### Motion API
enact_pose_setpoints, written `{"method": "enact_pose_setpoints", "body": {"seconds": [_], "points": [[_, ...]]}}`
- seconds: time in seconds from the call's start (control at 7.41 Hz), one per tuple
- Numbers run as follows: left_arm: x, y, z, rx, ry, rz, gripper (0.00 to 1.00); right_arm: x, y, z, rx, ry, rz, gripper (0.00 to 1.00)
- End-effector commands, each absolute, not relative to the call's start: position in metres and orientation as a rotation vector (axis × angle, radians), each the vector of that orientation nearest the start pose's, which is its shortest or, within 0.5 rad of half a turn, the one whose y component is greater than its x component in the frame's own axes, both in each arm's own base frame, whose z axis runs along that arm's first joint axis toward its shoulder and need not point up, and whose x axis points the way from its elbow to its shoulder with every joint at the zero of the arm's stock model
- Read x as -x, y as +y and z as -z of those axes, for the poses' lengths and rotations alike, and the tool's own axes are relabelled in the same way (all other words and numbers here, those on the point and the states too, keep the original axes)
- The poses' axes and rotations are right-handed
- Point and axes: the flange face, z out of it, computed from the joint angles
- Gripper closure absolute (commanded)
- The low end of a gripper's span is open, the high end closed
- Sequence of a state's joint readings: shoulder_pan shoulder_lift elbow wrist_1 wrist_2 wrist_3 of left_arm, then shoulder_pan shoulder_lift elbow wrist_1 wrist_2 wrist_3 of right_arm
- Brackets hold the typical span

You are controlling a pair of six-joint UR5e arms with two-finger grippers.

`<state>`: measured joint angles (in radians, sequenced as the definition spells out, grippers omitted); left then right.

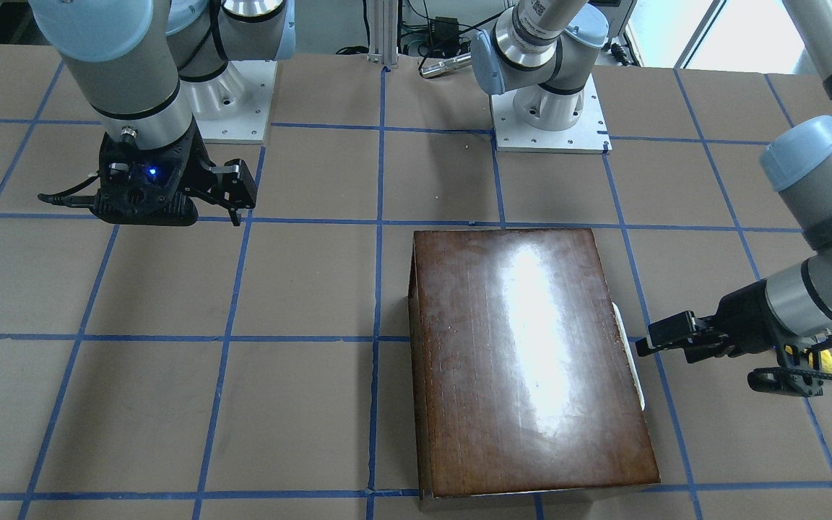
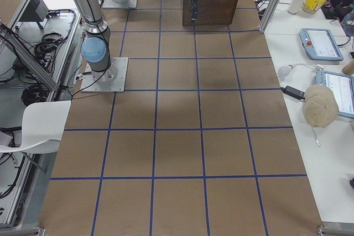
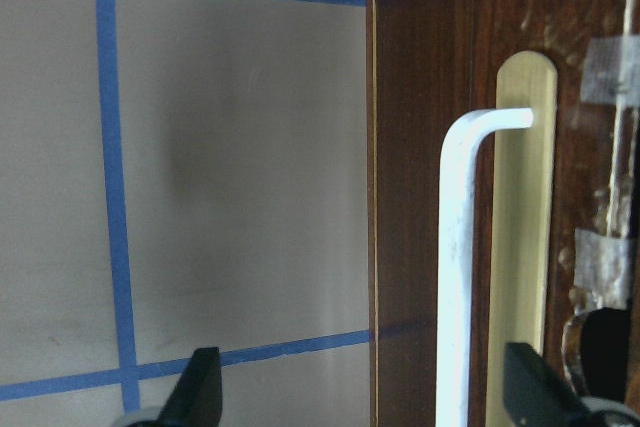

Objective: Open drawer and put corn inside
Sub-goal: 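Move the left gripper down to the white drawer handle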

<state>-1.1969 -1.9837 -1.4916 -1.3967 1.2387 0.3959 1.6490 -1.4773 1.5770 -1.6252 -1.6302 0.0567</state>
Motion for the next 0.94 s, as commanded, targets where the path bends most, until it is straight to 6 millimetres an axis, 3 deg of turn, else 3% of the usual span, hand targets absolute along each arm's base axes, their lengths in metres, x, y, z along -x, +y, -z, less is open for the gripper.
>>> {"method": "enact_pose_setpoints", "body": {"seconds": [0.0,0.81], "points": [[-0.072,-0.645,-0.300,-0.072,3.534,-0.049,0.00,-0.168,-0.514,-0.443,0.037,3.203,-0.065,0.00],[-0.071,-0.649,-0.270,-0.105,3.555,-0.119,0.00,-0.168,-0.513,-0.443,0.037,3.202,-0.067,0.00]]}}
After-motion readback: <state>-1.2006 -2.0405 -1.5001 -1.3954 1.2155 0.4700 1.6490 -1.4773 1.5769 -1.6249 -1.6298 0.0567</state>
